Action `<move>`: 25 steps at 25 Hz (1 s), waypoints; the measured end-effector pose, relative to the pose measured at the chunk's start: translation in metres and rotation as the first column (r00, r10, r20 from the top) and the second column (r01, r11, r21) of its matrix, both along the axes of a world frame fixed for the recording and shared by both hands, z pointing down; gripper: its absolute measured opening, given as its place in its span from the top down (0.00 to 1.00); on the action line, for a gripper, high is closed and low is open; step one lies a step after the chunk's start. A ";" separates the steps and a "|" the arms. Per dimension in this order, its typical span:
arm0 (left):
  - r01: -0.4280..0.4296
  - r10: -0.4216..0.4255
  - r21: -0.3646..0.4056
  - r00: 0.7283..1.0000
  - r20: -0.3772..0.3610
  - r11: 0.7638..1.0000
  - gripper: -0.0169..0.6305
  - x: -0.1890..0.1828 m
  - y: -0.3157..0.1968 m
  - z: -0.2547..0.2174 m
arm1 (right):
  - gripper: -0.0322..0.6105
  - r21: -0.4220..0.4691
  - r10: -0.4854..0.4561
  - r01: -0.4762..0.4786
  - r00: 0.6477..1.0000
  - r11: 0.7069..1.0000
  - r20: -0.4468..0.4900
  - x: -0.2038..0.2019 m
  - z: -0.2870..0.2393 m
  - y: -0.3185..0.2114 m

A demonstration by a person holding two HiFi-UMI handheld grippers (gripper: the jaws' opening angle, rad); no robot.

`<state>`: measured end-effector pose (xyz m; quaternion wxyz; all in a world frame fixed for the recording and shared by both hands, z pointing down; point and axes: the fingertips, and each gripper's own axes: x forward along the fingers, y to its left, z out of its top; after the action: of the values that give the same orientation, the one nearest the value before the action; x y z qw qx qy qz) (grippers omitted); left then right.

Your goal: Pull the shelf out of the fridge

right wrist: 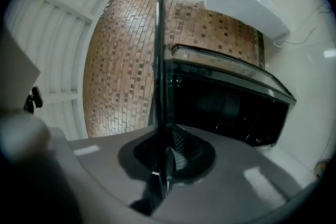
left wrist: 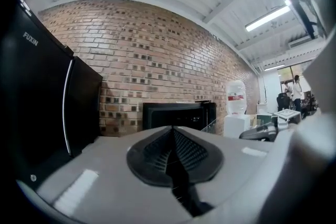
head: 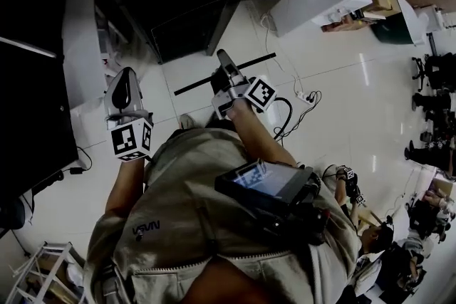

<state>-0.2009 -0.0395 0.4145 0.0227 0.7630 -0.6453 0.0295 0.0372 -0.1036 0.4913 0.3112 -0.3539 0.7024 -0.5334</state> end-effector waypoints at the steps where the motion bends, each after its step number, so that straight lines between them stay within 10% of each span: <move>1: -0.009 0.009 0.002 1.000 -0.004 1.000 0.96 0.005 0.001 -0.001 | 0.93 0.014 0.006 -0.006 1.000 1.000 0.004 0.011 -0.008 0.006; 15: -0.224 0.224 0.023 0.975 0.004 0.974 0.96 0.151 -0.009 -0.029 | 0.93 0.139 0.167 -0.174 0.984 0.975 0.063 0.160 -0.106 0.067; 25: -0.301 0.303 0.079 0.953 -0.017 0.950 0.96 0.174 0.021 -0.036 | 0.93 0.165 0.244 -0.261 0.962 0.951 0.120 0.156 -0.119 0.105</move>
<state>-0.0264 -0.0182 0.3785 -0.0015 0.8534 -0.5212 -0.0028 0.1929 0.0013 0.3723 0.4417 -0.3847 0.6804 -0.4404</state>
